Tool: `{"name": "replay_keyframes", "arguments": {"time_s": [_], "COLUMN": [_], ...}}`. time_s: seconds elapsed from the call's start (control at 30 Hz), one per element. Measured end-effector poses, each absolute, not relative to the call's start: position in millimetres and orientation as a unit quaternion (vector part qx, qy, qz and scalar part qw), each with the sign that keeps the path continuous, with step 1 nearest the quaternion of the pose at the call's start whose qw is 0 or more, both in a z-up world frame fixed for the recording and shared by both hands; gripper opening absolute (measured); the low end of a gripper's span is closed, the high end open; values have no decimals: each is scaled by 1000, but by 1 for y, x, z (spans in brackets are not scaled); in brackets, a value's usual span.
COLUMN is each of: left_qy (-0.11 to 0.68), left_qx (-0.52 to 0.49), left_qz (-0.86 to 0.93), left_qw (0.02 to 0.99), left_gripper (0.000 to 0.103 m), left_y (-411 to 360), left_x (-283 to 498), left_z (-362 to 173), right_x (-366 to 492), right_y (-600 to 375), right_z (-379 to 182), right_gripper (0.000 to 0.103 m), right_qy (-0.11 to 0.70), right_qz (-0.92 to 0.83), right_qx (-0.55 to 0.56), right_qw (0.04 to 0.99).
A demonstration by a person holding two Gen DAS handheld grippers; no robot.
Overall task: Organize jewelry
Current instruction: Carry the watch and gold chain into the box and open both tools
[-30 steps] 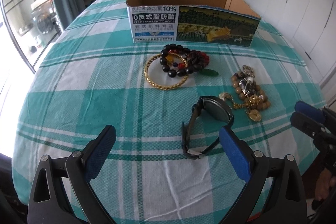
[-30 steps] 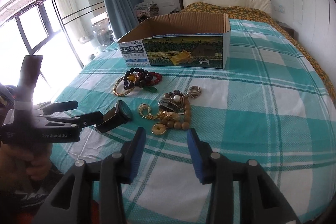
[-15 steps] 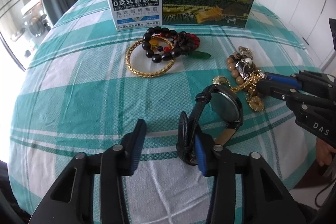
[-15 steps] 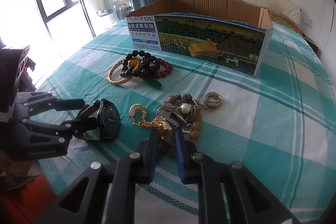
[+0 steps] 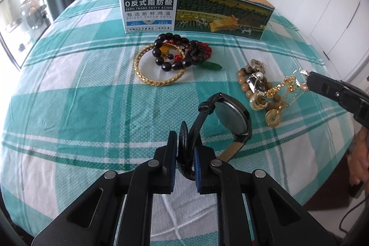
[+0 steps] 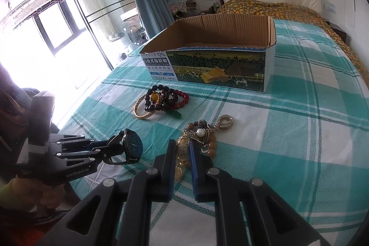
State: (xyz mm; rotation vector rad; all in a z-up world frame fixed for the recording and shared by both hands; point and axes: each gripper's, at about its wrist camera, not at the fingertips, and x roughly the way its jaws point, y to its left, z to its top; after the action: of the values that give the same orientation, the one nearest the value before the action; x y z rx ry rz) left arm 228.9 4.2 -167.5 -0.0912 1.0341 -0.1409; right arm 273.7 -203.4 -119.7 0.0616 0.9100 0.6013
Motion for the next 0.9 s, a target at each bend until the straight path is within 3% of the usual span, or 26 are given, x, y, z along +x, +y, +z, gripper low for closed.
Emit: {"name": "replay_keyframes", "arguments": {"time_s": [0.4,0.9], "left_qy": [480,428], "left_qx": [-55,-43], "left_qz": [-100,-77], "left_qw": [870,899], "left_gripper": [11,11], "left_y": [6,26], "left_x": [246,354], "left_z": [-109,-3], "right_x": [279,362], "right_y": [-229,-205], "right_z": [-61,28], "right_gripper": [12,12], "right_qy": [402,343], "right_qz": [274,260], "right_qx": [50,36], "right_qw": [872,902]}}
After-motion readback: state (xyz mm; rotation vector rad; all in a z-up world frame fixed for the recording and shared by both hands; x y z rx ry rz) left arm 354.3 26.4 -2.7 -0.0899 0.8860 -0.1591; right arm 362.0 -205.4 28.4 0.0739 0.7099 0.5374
